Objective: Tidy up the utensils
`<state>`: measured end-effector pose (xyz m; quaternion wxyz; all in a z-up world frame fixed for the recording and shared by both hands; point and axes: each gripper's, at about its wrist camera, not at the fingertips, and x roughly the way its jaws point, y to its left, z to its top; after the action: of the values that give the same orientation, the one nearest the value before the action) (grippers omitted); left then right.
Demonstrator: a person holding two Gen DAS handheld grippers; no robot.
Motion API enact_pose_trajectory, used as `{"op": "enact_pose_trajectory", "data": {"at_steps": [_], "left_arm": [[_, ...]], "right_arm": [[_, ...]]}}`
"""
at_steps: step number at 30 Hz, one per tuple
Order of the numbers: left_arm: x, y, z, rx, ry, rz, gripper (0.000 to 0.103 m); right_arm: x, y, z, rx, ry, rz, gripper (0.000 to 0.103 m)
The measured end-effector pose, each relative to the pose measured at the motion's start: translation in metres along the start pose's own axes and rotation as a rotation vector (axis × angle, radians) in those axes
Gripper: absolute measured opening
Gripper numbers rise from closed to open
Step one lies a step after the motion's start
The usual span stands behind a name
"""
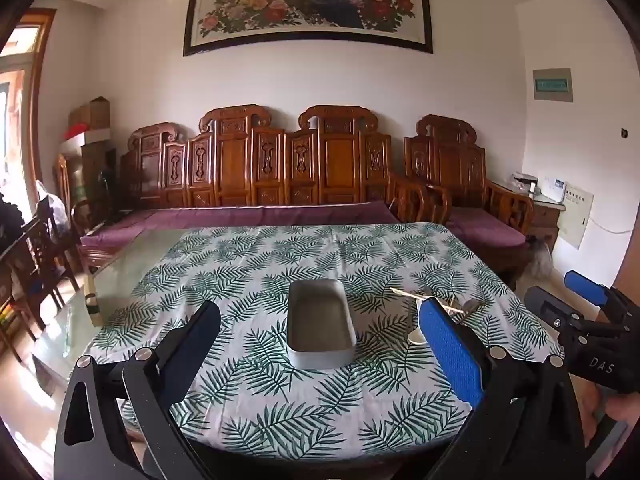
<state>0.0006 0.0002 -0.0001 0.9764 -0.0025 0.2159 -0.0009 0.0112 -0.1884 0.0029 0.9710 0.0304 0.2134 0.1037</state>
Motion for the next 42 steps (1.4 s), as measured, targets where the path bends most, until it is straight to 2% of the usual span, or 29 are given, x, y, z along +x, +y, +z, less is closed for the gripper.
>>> {"op": "enact_pose_trajectory", "data": {"at_steps": [42], "left_arm": [[-0.0089, -0.0077, 0.0078, 0.002, -0.018, -0.009, 0.097]], "right_arm": [[0.0000, -0.0025, -0.0056, 0.003, -0.005, 0.002, 0.100]]}}
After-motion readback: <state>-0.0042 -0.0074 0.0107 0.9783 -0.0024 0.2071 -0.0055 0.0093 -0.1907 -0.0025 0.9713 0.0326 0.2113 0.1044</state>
